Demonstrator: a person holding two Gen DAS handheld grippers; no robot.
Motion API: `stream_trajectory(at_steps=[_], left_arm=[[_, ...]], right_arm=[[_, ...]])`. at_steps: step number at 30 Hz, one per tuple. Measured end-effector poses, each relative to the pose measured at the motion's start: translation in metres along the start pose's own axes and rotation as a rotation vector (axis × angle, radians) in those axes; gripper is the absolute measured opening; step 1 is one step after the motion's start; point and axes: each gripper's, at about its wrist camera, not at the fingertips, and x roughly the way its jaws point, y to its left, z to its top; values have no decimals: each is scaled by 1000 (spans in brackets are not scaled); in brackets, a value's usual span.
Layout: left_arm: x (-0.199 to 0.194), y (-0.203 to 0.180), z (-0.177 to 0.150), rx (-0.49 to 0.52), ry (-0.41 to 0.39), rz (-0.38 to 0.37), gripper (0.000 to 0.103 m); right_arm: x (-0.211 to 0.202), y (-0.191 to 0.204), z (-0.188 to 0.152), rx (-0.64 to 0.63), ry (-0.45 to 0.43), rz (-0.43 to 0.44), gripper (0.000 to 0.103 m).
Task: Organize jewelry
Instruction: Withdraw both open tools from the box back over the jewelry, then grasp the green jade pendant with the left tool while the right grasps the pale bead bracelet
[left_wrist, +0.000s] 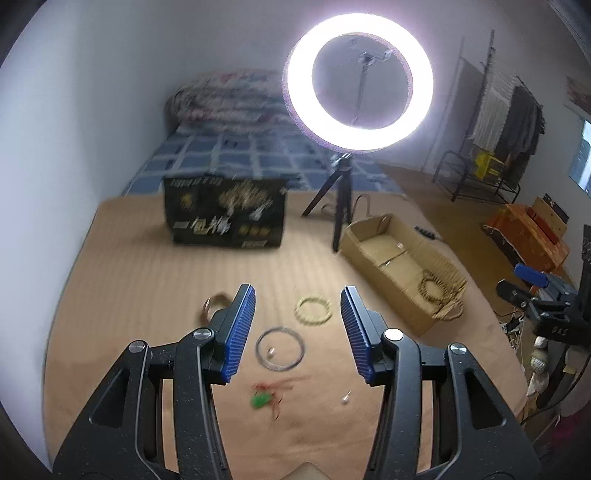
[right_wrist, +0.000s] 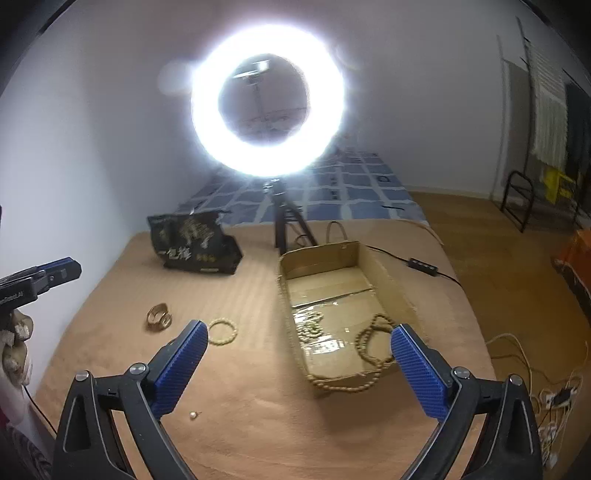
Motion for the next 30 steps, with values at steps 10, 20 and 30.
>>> stream_trajectory(at_steps=[10,20,30], left_arm=[[22,46,-51,-52,127,19,49],[56,54,-101,-97,254,-46,49],[90,41,-123,-48,319,-68,49]], right_arm=[[26,40,-15,-32,45,81,102],[64,65,-21,-32,132,144,102],[120,79,-24,0,226,172,101]])
